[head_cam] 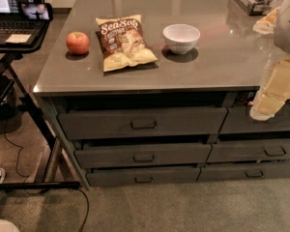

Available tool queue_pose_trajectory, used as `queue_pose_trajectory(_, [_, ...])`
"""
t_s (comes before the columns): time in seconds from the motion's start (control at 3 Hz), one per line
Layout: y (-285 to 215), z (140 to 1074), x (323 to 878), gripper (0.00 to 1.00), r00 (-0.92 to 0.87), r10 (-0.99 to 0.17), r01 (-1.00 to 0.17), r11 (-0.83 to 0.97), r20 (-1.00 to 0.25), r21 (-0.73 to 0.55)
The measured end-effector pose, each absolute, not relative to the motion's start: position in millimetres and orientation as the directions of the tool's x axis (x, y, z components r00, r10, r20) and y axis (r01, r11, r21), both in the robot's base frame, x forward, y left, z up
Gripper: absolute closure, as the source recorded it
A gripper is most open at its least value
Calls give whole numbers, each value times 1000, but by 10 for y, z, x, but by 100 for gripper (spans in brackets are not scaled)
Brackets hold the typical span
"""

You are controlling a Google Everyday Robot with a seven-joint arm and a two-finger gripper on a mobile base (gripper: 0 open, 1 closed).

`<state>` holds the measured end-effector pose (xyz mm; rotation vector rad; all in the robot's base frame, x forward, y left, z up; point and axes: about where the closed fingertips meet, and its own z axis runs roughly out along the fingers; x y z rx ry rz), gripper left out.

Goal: Open middle drawer

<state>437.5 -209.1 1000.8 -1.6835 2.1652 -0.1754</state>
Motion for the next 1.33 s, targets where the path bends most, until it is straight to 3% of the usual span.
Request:
queue_pose_trajectory(0.67, [-2082, 9830, 4389, 0, -196, -945, -904, 277, -261, -324])
queue_pose_trajectory(1.33, [-2111, 8712, 4268, 0, -167, -879, -912, 309, -447, -268])
